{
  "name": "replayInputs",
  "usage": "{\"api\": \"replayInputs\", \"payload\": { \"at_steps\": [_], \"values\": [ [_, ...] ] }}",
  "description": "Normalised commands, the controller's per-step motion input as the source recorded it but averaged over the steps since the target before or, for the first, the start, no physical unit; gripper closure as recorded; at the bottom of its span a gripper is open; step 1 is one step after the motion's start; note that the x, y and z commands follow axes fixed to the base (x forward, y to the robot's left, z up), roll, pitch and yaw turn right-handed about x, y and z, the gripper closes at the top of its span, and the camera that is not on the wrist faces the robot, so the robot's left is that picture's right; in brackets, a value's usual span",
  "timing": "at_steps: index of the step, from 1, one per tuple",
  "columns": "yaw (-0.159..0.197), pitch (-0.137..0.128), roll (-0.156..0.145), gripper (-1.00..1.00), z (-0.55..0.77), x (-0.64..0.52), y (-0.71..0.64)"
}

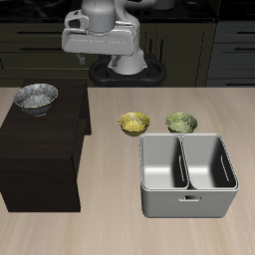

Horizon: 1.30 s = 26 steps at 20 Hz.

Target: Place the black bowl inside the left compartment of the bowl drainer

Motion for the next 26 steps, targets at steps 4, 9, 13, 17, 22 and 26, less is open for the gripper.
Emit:
{"api": "replayInputs", "payload": {
  "at_steps": [4, 9, 13, 17, 22, 26],
  "values": [
    [-0.005, -0.017, -0.005, -1.00, 0.09, 0.12, -0.27],
    [-0.016, -0.012, -0.033, -1.00, 0.17, 0.09, -0.31],
    [-0.003, -0.051, -0.006, -1.00, 0.24, 0.04, -0.26],
    [0.023, -0.027, -0.006, -1.00, 0.22, 0.16, -0.15],
    [0.006, -0.002, -0.004, -1.00, 0.16, 0.17, -0.03],
    [0.010, -0.012, 0.002, -1.00, 0.13, 0.19, -0.05]
  ]
}}
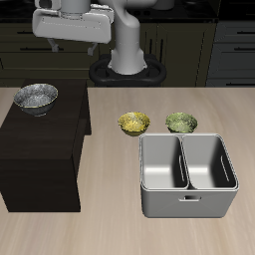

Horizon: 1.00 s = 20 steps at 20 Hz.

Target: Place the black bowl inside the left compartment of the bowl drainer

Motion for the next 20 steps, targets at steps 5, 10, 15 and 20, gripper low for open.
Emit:
{"api": "replayInputs", "payload": {
  "at_steps": [5, 10, 15, 20],
  "values": [
    [-0.002, 0.003, 0.000, -1.00, 0.07, 0.24, -0.12],
    [-0.034, -0.005, -0.029, -1.00, 0.06, 0.36, -0.30],
    [-0.005, -0.004, -0.012, -1.00, 0.04, 0.22, -0.12],
    [-0.006, -0.003, 0.001, -1.00, 0.06, 0.26, -0.08]
  ]
}}
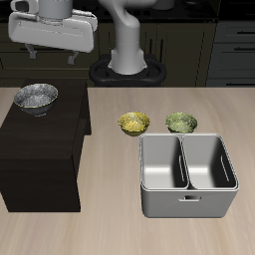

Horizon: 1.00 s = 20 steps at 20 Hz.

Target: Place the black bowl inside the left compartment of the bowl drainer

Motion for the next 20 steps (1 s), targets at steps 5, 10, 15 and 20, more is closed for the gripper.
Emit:
{"api": "replayInputs", "payload": {
  "at_steps": [5, 10, 15, 20],
  "values": [
    [0.025, 0.008, 0.028, -1.00, -0.07, 0.22, 0.06],
    [0.015, 0.014, 0.003, -1.00, -0.08, 0.17, 0.05],
    [0.007, 0.016, 0.014, -1.00, -0.17, 0.08, 0.08],
    [-0.010, 0.009, -0.002, -1.00, -0.15, 0.02, -0.03]
  ]
}}
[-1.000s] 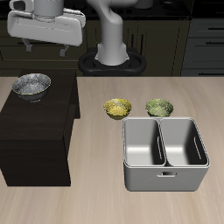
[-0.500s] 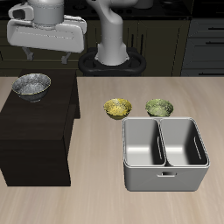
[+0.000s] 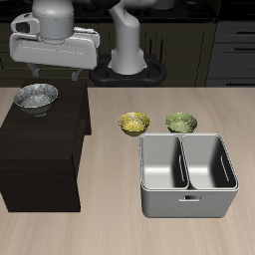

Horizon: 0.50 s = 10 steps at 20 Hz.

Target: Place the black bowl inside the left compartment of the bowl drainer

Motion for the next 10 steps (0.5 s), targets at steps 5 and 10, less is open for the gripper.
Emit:
{"api": "replayInputs", "payload": {
  "at_steps": [5, 10],
  "values": [
    [-0.009, 0.031, -0.003, -1.00, -0.31, -0.02, 0.01],
    [-0.013, 0.024, 0.007, -1.00, -0.26, 0.00, -0.01]
  ]
}}
